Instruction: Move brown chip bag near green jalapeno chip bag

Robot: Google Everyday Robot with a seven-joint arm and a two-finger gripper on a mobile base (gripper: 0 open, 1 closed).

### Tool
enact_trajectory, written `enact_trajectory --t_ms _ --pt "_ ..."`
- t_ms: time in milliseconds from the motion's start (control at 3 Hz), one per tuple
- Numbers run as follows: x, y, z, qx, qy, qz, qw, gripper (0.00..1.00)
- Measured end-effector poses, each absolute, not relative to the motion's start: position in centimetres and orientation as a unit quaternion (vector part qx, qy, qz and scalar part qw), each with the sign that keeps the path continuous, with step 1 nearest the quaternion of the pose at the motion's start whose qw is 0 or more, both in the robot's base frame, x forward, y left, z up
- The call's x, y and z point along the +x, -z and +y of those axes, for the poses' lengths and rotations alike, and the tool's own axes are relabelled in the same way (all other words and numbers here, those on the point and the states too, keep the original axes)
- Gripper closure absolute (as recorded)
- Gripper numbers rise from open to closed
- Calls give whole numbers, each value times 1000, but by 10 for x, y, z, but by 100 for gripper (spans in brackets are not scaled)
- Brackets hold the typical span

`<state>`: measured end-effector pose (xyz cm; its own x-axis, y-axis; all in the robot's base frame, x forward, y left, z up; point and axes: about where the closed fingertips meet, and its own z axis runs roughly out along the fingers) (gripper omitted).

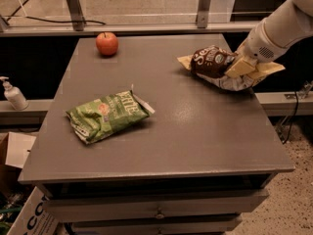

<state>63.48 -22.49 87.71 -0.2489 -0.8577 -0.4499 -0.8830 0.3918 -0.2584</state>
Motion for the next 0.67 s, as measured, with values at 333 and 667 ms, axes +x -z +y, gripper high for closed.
enact_trajectory --t_ms 333,667 --pt "612 -889 -204 -570 -38 773 275 100" --pt "588 -894 -179 -594 -53 753 280 100"
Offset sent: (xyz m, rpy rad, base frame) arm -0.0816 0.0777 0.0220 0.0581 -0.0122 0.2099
